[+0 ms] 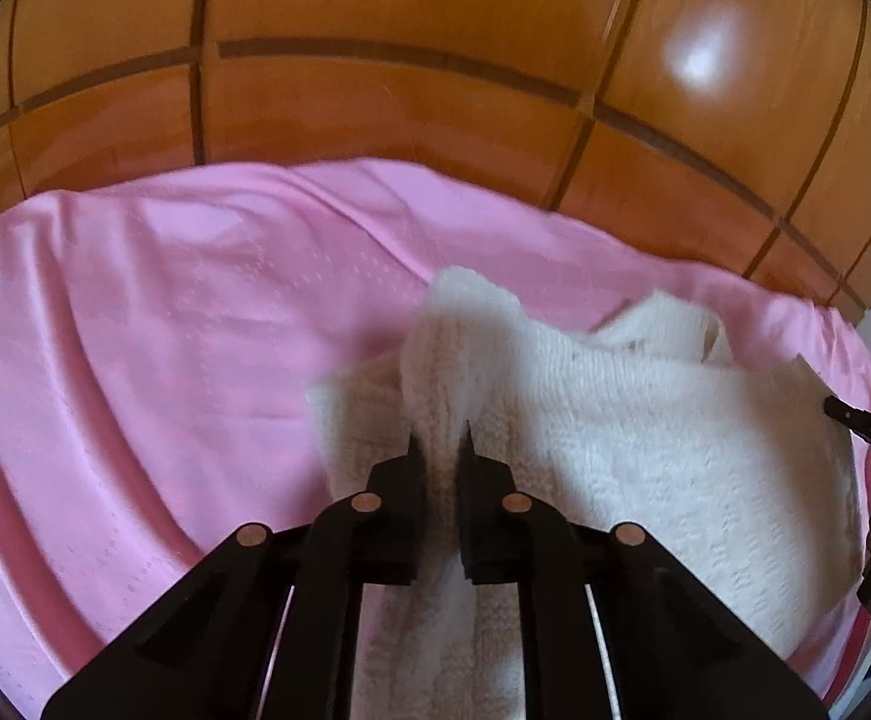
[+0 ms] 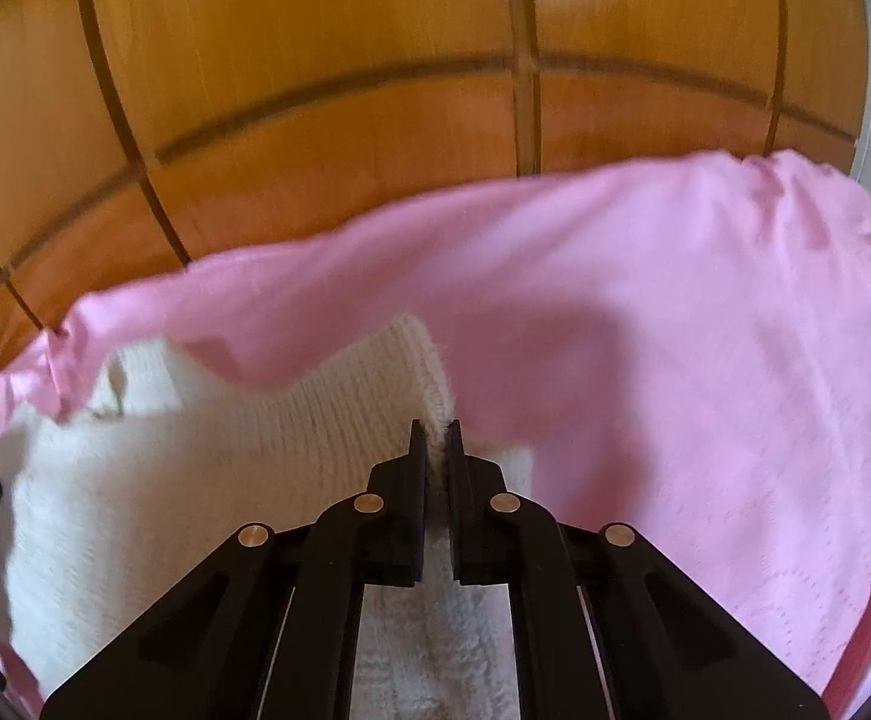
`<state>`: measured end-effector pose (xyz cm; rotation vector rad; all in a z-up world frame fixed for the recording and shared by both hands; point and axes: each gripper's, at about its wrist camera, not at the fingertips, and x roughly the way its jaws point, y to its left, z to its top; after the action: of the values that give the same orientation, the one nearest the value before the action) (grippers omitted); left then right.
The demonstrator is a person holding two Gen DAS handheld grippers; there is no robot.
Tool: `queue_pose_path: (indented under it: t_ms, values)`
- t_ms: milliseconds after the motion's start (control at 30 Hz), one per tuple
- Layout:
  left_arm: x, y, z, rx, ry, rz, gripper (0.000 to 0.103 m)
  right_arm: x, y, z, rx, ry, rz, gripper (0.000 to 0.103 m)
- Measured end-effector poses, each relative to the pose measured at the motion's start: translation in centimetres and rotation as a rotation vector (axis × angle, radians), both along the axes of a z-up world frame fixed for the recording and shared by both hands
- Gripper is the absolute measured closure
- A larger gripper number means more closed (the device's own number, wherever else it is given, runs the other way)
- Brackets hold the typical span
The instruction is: Fold small clothes
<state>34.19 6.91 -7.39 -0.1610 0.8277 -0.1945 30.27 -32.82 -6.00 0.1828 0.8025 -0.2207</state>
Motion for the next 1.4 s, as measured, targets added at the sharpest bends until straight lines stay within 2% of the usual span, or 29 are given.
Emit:
queue_pose_path:
  t_ms: [133,233,333,433,500,533,567,600,633,700,767,800,867,967,1067,1133,1200,1267,1333,1400]
  values:
    - [0.9,-0.2,0.3,0.009,-0.008,0.022,0.095,1.3,-0.2,0.8,-0.021,-0.027,-0.031,0.099]
    - [2.1,-0.4,-0.8,0.025,0.025,0.058,0.095,3.0,-0.5,-1.7,-0.042,0.03,-0.07,0.099]
    - [3.1,-0.8,-2.8,0.09,0.074,0.081,0.095,3.8,-1.1,-4.8,-0.045,0.101,-0.113,0.099]
    - [3.2,-1.4,-3.4,0.158,0.077,0.083,0.093,4.1,-0.7,-5.5,-0.078,0.11,-0.115,0.099]
    - [2.8,-1.8,-2.6,0.195,0.067,0.095,0.084,4.4,-0.5,-5.3,-0.086,0.116,-0.098,0.098]
    - [2.2,-1.7,-1.7,0.195,0.045,0.115,0.075,4.4,-0.5,-5.2,-0.077,0.115,-0.088,0.098]
    - [1.6,-1.6,-1.0,0.189,0.023,0.134,0.067,4.1,-0.5,-4.9,-0.063,0.106,-0.081,0.093]
    - [1.1,-1.5,-0.5,0.188,0.003,0.145,0.066,3.8,-0.6,-4.4,-0.05,0.093,-0.075,0.089]
    - [0.1,-1.5,0.4,0.184,-0.023,0.145,0.066,3.3,-0.6,-3.7,-0.05,0.075,-0.077,0.08]
    - [-1.9,-1.9,1.4,0.147,-0.051,0.111,0.067,2.1,0.0,-2.1,-0.042,0.032,-0.064,0.073]
    - [-3.4,-3.0,1.9,0.154,-0.076,0.062,0.067,0.5,1.3,-0.7,-0.031,-0.004,-0.02,0.057]
    - [-4.4,-3.7,2.0,0.161,-0.086,0.036,0.067,-0.8,2.3,0.2,-0.025,-0.027,0.023,0.057]
    - [-6.5,-5.2,1.8,0.118,-0.08,-0.043,0.067,-2.5,4.0,0.9,0.0,-0.036,0.098,0.057]
    - [-8.7,-7.4,1.6,0.097,-0.073,-0.124,0.067,-5.8,7.4,1.2,0.005,-0.036,0.226,0.057]
    - [-10.7,-9.2,1.1,0.049,-0.046,-0.207,0.067,-9.0,10.2,0.4,0.054,-0.011,0.322,0.057]
    - [-11.7,-10.4,0.6,0.032,-0.022,-0.25,0.067,-10.9,12.2,-0.6,0.018,0.005,0.361,0.057]
    - [-12.3,-11.8,-0.4,0.08,-0.004,-0.264,0.066,-11.5,12.9,-2.4,0.024,0.049,0.37,0.057]
    - [-12.0,-12.7,-2.1,0.113,0.053,-0.262,0.064,-11.2,12.8,-4.1,-0.006,0.077,0.342,0.057]
    - [-11.3,-13.1,-3.5,0.158,0.074,-0.257,0.064,-10.8,12.3,-5.6,-0.005,0.075,0.323,0.057]
    - [-11.5,-13.1,-3.4,0.141,0.075,-0.242,0.064,-10.5,12.3,-6.0,-0.034,0.065,0.317,0.057]
